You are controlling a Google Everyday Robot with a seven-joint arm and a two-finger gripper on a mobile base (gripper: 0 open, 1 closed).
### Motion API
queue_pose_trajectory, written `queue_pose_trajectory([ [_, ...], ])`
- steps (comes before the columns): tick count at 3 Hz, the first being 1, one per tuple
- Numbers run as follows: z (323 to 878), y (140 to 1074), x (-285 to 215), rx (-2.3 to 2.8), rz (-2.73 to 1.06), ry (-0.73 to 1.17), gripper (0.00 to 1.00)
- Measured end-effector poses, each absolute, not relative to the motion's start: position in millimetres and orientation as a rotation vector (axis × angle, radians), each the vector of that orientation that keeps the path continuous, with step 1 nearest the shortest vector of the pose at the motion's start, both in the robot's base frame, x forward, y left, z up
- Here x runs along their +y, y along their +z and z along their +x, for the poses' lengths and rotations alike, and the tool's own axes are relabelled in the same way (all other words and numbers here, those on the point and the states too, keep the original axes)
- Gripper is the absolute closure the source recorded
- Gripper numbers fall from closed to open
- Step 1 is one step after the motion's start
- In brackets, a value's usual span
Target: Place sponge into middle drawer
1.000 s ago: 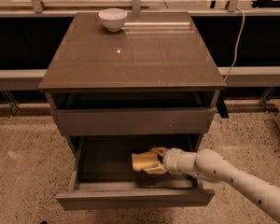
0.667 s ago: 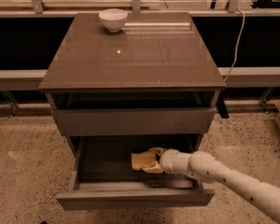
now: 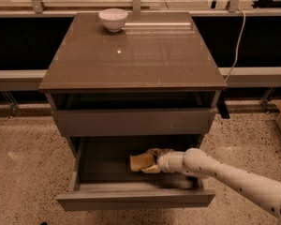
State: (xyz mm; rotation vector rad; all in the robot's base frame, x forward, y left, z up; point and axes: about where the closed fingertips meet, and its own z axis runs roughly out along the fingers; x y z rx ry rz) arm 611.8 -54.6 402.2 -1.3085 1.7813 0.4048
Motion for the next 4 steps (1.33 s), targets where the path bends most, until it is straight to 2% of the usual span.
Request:
queue_pose_trajectory([
  [1, 611.4, 402.2, -53.1, 1.78, -1.306, 0.404, 0.5],
  [2, 610.7, 401.3, -50.4, 1.778, -1.309, 0.409, 0.19],
  [3, 610.3, 400.7, -48.6, 1.777, -1.31, 0.412, 0.0],
  [4, 610.2, 400.7, -48.5, 1.777, -1.31, 0.413, 0.0],
])
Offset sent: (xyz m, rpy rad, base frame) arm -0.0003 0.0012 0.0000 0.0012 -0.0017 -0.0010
